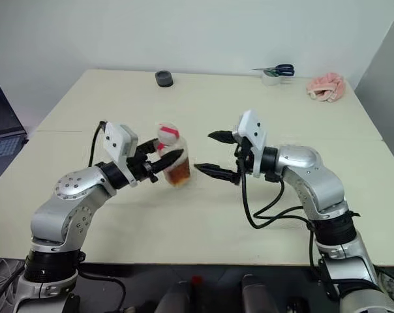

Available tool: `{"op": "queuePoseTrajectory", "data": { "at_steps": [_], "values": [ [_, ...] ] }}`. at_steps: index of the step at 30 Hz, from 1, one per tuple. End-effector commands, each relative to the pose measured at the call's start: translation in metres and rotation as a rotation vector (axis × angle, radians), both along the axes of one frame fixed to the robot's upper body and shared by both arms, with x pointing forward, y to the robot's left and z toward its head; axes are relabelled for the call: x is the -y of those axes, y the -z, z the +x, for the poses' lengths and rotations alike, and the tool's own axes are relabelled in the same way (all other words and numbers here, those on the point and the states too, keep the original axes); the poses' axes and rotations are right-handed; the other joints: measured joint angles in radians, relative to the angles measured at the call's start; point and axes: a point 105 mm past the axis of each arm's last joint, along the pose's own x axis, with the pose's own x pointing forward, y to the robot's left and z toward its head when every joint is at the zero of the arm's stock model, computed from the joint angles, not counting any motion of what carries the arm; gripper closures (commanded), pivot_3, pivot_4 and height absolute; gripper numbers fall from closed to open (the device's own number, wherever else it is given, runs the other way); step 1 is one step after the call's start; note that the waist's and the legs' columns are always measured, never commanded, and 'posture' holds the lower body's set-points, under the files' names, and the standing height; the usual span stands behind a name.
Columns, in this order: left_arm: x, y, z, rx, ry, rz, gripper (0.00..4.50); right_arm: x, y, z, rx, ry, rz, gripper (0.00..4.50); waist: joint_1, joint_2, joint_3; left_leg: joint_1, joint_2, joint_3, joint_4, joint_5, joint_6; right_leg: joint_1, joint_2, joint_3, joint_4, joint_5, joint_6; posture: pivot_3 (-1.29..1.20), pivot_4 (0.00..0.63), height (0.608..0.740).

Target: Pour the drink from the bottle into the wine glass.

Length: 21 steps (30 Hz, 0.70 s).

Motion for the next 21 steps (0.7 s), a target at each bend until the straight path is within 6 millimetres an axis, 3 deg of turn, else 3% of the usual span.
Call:
{"op": "queuePoseTrajectory", "data": {
  "at_steps": [1, 14, 21],
  "values": [
    [0.008, -0.019, -0.006, 0.072, 0.056, -0.002, 2.47, -0.008, -0.019, -0.010, 0.059, -0.047, 0.024, 0.00, 0.000, 0.000, 0.000, 0.000, 0.000, 0.000, 0.000, 0.000, 0.000, 0.000, 0.000, 0.000, 0.000, 0.000, 0.000, 0.00, 0.150, 0.740],
    [0.019, -0.012, -0.007, 0.063, 0.119, 0.010, 2.47, -0.020, -0.027, -0.002, 0.018, 0.008, 0.061, 0.00, 0.000, 0.000, 0.000, 0.000, 0.000, 0.000, 0.000, 0.000, 0.000, 0.000, 0.000, 0.001, 0.000, 0.000, 0.000, 0.00, 0.150, 0.740],
    [0.026, -0.013, -0.010, 0.072, 0.142, -0.007, 2.47, -0.031, -0.021, 0.005, -0.031, 0.043, 0.035, 0.00, 0.000, 0.000, 0.000, -0.001, 0.000, 0.000, 0.001, 0.000, 0.000, 0.000, 0.000, 0.001, 0.000, 0.000, 0.000, 0.00, 0.150, 0.740]
  ]
}}
